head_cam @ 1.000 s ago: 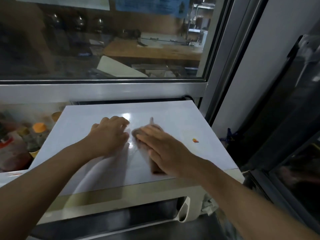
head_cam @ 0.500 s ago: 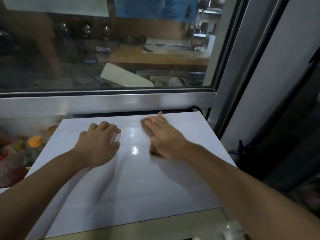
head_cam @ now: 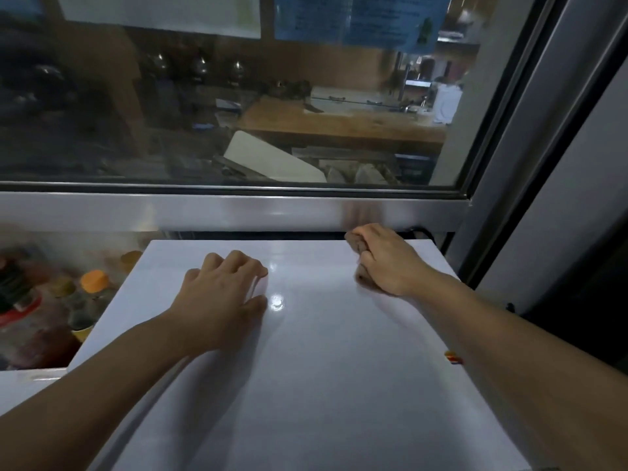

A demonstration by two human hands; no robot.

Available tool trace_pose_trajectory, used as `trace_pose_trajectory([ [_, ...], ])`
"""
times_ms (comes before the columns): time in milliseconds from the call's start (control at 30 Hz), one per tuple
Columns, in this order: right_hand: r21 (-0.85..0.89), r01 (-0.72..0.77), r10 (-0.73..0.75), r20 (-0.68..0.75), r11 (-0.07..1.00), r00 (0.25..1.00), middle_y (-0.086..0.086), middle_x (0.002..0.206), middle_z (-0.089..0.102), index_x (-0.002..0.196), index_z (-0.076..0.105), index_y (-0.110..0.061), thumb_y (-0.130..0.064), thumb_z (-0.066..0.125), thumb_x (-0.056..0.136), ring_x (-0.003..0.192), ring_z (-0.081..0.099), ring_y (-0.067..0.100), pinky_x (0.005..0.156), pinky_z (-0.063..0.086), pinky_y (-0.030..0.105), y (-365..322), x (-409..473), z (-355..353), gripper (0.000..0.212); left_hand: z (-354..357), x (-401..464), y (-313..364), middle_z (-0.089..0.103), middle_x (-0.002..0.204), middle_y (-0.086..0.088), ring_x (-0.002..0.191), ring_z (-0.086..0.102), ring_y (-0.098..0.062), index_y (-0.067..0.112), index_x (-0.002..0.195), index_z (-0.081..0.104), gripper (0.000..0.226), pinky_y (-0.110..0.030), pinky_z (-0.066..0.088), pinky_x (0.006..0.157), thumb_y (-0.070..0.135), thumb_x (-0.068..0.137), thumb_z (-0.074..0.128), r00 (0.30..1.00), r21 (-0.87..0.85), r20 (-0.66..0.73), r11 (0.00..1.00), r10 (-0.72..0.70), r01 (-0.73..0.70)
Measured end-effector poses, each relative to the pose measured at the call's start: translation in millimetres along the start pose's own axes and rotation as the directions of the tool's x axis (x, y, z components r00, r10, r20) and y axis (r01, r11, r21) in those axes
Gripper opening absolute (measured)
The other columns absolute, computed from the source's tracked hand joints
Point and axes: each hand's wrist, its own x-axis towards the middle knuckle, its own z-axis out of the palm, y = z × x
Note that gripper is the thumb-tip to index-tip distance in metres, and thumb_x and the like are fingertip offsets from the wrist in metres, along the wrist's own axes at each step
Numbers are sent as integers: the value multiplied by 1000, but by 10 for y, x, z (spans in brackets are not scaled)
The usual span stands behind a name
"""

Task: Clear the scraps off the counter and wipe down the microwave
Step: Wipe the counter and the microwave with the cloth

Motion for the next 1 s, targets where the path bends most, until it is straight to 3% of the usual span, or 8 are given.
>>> trace_pose_trajectory([
  [100,28,132,-133,32,991,991,5,111,52,102,53,-10,-13,52,78,104,45,24,84,33,31,-414,130,216,25,-17,-4,13,32,140,9,121,33,-19,33,134,34,43,-37,36,100,48,94,40,1000,6,22,1000,6,-6],
  [233,27,166,-168,111,986,980,3,138,41,133,42,-16,-25,41,91,127,36,21,107,30,36,-467,133,223,44,-98,-28,-51,31,145,10,127,32,-20,33,137,34,45,-41,33,104,41,95,44,997,-28,70,999,29,-27],
  [367,-154,9,6,96,988,995,-2,151,22,146,26,-25,-37,34,97,135,30,20,112,24,35,61,-75,-18,51,-170,-159,-305,39,143,11,129,33,-21,32,135,40,43,-43,30,105,43,93,35,999,-111,-16,993,-43,41],
  [467,-164,-41,60,107,986,992,2,152,23,146,25,-19,-31,33,99,137,23,20,112,19,31,134,-122,-68,49,-192,-314,-550,42,139,9,127,34,-21,33,129,44,47,-42,30,103,46,88,27,992,-32,-36,992,-121,119],
  [567,-145,61,-46,104,988,993,6,150,28,145,27,-14,-26,34,99,137,23,20,112,17,28,-177,-39,67,48,-149,-492,-730,36,142,10,129,28,-21,39,131,40,39,-43,26,100,42,93,31,983,54,-40,982,-178,180],
  [667,-90,174,-165,101,981,981,6,150,28,146,25,-13,-23,35,98,138,22,20,112,14,26,-634,87,297,50,-137,-577,-751,31,146,10,131,26,-21,41,136,33,47,-44,25,102,44,91,21,986,58,-28,985,-163,164],
  [900,21,298,-297,158,954,942,8,145,33,143,29,-13,-26,33,97,134,27,25,114,20,36,-1733,454,754,48,-163,-574,-799,25,151,11,135,21,-19,43,139,29,44,-45,23,107,44,95,32,989,2,-14,989,-146,146],
  [1000,35,349,-347,218,937,912,2,155,20,148,21,-14,-28,32,99,142,14,18,117,14,33,-1716,410,705,52,-214,-609,-822,23,152,12,138,18,-18,40,139,30,45,-44,19,110,42,95,37,988,-22,27,988,-155,155],
])
